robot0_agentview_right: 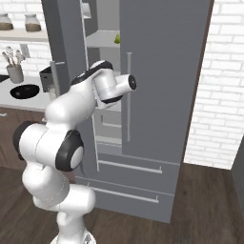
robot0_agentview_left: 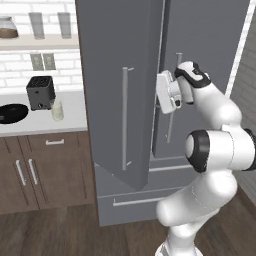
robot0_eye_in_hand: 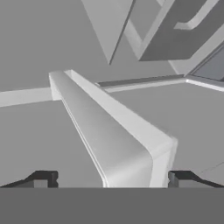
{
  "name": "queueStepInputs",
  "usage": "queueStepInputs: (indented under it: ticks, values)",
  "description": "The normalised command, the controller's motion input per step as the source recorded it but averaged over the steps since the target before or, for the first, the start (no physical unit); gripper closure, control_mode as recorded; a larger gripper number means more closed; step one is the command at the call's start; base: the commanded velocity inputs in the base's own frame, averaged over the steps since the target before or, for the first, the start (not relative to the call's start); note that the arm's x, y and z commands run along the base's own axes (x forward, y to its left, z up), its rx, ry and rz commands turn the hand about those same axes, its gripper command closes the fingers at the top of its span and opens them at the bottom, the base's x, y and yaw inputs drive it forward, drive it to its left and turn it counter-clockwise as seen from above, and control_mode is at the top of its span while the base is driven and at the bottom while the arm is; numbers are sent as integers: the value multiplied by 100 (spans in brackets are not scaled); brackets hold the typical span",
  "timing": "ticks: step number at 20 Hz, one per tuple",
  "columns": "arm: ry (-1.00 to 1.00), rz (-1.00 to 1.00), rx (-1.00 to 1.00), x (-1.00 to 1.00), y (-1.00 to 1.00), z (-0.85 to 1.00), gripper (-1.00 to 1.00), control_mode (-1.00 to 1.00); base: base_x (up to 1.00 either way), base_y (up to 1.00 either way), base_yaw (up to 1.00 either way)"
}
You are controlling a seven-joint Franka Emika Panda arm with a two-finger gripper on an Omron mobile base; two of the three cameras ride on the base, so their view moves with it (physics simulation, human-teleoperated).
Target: Grab a lemon wedge from the fridge and one ice cube from the ice bowl, and put them in the glass of lemonade.
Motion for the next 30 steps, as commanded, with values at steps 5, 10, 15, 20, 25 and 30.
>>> queueStepInputs:
  ticks: [5,10,15,20,25,30]
  values:
    - [0,23,2,0,100,-6,-100,-100,0,0,0]
    - [0,25,1,-15,100,-2,-100,-100,0,0,0]
    - [-9,18,0,-51,100,-4,-100,-100,0,0,0]
    - [-15,10,-2,-53,100,-2,-100,-100,0,0,0]
    - [-18,1,-5,-35,100,-4,-100,-100,0,0,0]
    - [-15,0,-7,-2,100,-3,-100,-100,0,0,0]
